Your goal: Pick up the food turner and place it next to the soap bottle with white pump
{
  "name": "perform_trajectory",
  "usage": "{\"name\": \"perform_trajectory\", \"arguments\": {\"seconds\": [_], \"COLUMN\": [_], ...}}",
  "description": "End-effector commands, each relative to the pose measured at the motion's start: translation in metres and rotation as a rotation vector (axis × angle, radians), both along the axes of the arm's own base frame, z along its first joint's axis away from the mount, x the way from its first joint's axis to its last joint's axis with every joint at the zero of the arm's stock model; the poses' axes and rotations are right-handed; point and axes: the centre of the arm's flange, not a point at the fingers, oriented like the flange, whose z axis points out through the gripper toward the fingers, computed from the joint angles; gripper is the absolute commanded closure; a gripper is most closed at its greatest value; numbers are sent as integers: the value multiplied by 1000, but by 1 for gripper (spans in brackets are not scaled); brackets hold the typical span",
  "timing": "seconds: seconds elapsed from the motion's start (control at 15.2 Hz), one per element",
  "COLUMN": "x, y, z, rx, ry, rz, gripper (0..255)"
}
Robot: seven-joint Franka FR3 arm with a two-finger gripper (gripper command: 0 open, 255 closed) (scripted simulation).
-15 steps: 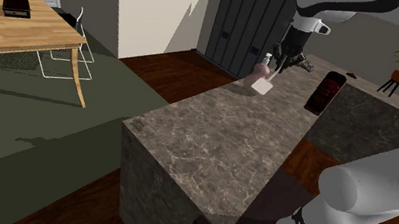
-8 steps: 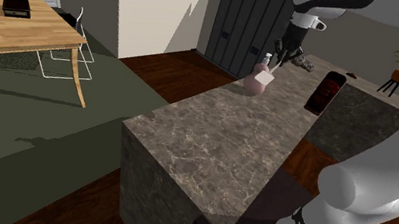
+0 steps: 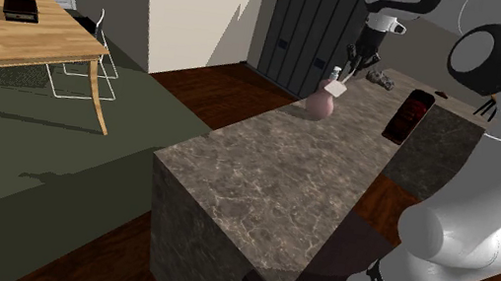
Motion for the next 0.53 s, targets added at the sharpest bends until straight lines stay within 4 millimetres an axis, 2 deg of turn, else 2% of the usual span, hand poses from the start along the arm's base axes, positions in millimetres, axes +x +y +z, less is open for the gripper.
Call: {"name": "perform_trajectory", "arguments": {"seconds": [0.0,0.46], "x": [14,14], "y": [-31,-31], "z": [1,-35], "rx": [0,0], "ry": [0,0], "rz": [1,1], "gripper": [255,255]}}
